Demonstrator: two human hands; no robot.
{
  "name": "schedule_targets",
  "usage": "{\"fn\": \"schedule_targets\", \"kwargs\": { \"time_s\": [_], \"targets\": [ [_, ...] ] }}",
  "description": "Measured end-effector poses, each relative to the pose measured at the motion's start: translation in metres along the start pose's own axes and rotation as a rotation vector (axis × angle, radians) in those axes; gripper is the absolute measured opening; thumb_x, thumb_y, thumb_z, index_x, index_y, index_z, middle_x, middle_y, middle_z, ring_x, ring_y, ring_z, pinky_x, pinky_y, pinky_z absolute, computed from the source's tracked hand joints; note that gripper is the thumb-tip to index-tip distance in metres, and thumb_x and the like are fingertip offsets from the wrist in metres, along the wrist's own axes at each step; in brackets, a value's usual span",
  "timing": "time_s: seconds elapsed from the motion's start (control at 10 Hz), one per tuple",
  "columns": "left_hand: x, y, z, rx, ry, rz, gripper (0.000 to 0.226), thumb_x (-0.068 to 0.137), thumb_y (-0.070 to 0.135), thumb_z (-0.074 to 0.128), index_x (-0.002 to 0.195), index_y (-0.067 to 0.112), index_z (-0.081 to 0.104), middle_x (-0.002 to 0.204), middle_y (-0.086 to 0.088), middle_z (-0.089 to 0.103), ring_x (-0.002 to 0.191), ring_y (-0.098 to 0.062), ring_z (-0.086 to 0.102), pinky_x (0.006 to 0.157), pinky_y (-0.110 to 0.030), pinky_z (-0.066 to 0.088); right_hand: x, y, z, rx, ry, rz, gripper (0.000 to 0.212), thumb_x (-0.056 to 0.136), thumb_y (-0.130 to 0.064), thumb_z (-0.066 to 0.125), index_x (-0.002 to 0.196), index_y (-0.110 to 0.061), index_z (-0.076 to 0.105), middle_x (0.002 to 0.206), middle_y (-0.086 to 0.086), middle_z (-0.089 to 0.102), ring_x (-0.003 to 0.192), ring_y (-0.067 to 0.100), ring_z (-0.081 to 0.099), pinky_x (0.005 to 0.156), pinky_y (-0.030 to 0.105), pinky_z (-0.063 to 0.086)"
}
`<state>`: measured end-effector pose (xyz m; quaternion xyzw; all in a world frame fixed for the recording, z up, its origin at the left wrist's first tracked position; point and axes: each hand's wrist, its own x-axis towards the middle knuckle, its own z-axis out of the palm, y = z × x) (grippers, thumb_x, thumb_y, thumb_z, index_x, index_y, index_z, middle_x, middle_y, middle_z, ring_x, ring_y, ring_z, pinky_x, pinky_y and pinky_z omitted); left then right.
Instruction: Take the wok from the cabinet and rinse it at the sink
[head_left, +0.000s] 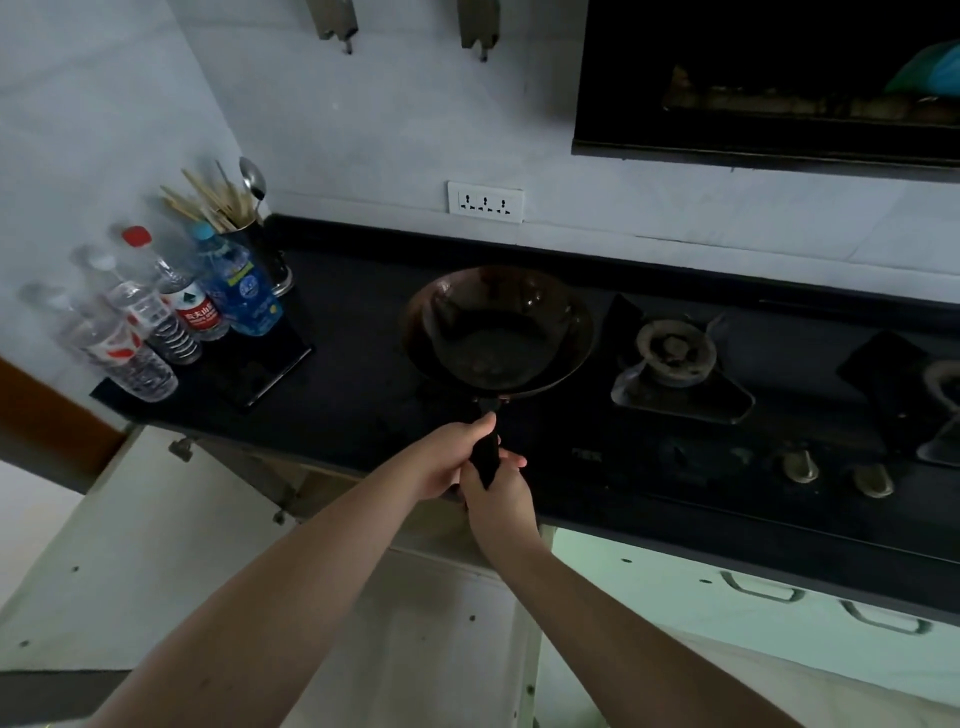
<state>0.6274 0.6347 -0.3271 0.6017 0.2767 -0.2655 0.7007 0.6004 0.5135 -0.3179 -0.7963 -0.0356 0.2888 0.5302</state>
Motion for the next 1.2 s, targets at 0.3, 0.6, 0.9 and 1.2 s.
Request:
{"fn": "schedule_targets", "kwargs": {
  "time_s": [0.3, 0.6, 0.9, 1.2],
  "targets": [
    [-0.006, -0.003, -0.006, -0.035, 0.144, -0.059, 0.053, 0.097, 0.051, 0.040, 0.117, 0.003, 0.051, 0.104, -0.010, 0.075, 0.106, -0.020, 0.066, 0.096, -0.034, 0.045, 0.003, 0.002, -0.009, -0.188, -0.226, -0.002, 0.042, 0.099, -0.036, 0.042, 0.129, -0.007, 0.049, 0.111, 0.017, 0.066, 0.084, 0.023, 0.064, 0.058, 0.023, 0.047],
    [-0.013, -0.021, 0.011, -0.125, 0.324, 0.031, 0.033, 0.091, 0.036, 0.060, 0.106, 0.006, 0.060, 0.080, -0.005, 0.061, 0.065, -0.018, 0.062, 0.059, -0.031, 0.053, -0.012, 0.025, -0.057, -0.223, -0.162, 0.055, 0.025, 0.097, -0.032, 0.048, 0.115, -0.020, 0.059, 0.091, -0.001, 0.070, 0.077, 0.013, 0.067, 0.074, 0.034, 0.056],
    [-0.050, -0.043, 0.011, 0.074, 0.344, 0.124, 0.024, 0.094, 0.026, 0.055, 0.113, 0.009, 0.055, 0.095, -0.008, 0.059, 0.071, -0.018, 0.062, 0.067, -0.033, 0.059, -0.048, 0.038, -0.103, -0.138, -0.062, 0.042, 0.020, 0.098, -0.023, 0.048, 0.111, -0.017, 0.063, 0.092, 0.001, 0.068, 0.078, 0.014, 0.065, 0.071, 0.028, 0.053],
    [-0.092, -0.105, 0.004, 0.370, 0.519, 0.164, 0.044, 0.097, 0.045, 0.041, 0.132, 0.019, 0.049, 0.104, 0.004, 0.066, 0.083, -0.013, 0.069, 0.076, -0.033, 0.054, -0.086, 0.043, -0.118, -0.165, -0.018, 0.008, 0.018, 0.097, -0.025, 0.049, 0.107, -0.021, 0.064, 0.101, -0.001, 0.067, 0.082, 0.016, 0.072, 0.075, 0.030, 0.056]
  ]
}}
